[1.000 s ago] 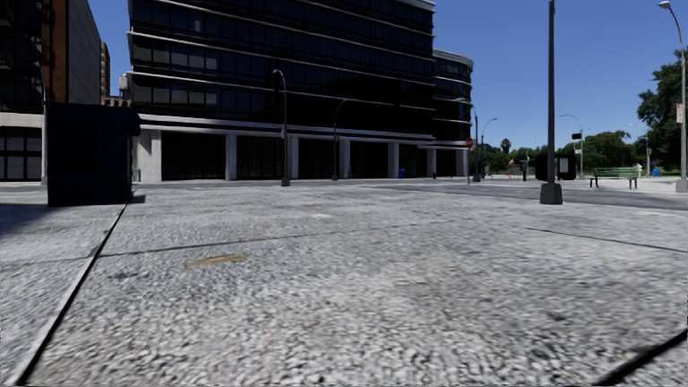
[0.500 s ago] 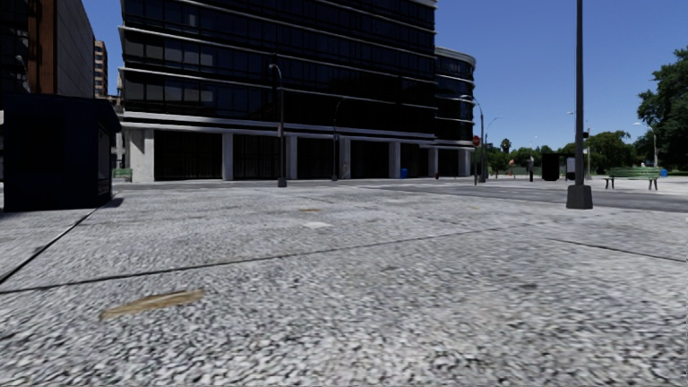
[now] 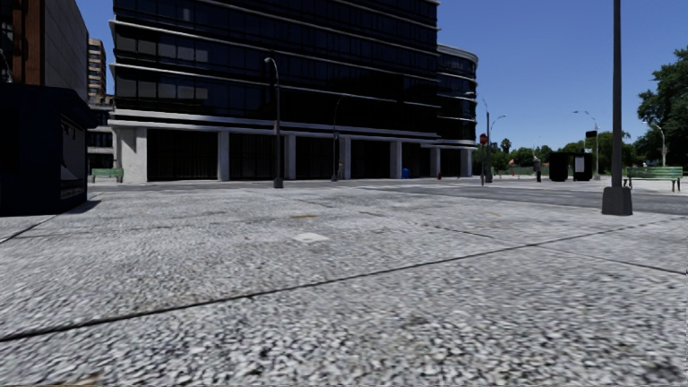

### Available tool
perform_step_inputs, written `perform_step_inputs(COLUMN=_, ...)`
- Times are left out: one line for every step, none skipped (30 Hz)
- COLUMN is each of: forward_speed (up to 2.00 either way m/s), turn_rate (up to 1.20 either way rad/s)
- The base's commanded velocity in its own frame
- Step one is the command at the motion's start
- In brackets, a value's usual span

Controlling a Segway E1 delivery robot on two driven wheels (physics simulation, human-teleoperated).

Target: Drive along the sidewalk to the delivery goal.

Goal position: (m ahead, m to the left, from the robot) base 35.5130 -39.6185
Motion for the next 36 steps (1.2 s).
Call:
perform_step_inputs(forward_speed=2.0, turn_rate=0.0)
perform_step_inputs(forward_speed=2.0, turn_rate=0.0)
perform_step_inputs(forward_speed=2.0, turn_rate=0.0)
perform_step_inputs(forward_speed=2.0, turn_rate=0.0)
perform_step_inputs(forward_speed=2.0, turn_rate=0.0)
perform_step_inputs(forward_speed=2.0, turn_rate=0.0)
perform_step_inputs(forward_speed=2.0, turn_rate=0.0)
perform_step_inputs(forward_speed=2.0, turn_rate=0.0)
perform_step_inputs(forward_speed=2.0, turn_rate=0.0)
perform_step_inputs(forward_speed=2.0, turn_rate=0.0)
perform_step_inputs(forward_speed=2.0, turn_rate=0.0)
perform_step_inputs(forward_speed=2.0, turn_rate=0.0)
perform_step_inputs(forward_speed=2.0, turn_rate=0.0)
perform_step_inputs(forward_speed=2.0, turn_rate=0.0)
perform_step_inputs(forward_speed=2.0, turn_rate=0.0)
perform_step_inputs(forward_speed=2.0, turn_rate=0.0)
perform_step_inputs(forward_speed=2.0, turn_rate=0.0)
perform_step_inputs(forward_speed=2.0, turn_rate=0.0)
perform_step_inputs(forward_speed=2.0, turn_rate=0.0)
perform_step_inputs(forward_speed=2.0, turn_rate=0.0)
perform_step_inputs(forward_speed=2.0, turn_rate=0.0)
perform_step_inputs(forward_speed=2.0, turn_rate=0.0)
perform_step_inputs(forward_speed=2.0, turn_rate=0.0)
perform_step_inputs(forward_speed=2.0, turn_rate=0.0)
perform_step_inputs(forward_speed=2.0, turn_rate=0.0)
perform_step_inputs(forward_speed=2.0, turn_rate=0.0)
perform_step_inputs(forward_speed=2.0, turn_rate=0.0)
perform_step_inputs(forward_speed=2.0, turn_rate=0.0)
perform_step_inputs(forward_speed=2.0, turn_rate=0.0)
perform_step_inputs(forward_speed=2.0, turn_rate=0.0)
perform_step_inputs(forward_speed=2.0, turn_rate=0.0)
perform_step_inputs(forward_speed=2.0, turn_rate=0.0)
perform_step_inputs(forward_speed=2.0, turn_rate=0.0)
perform_step_inputs(forward_speed=2.0, turn_rate=0.0)
perform_step_inputs(forward_speed=2.0, turn_rate=0.0)
perform_step_inputs(forward_speed=2.0, turn_rate=0.0)
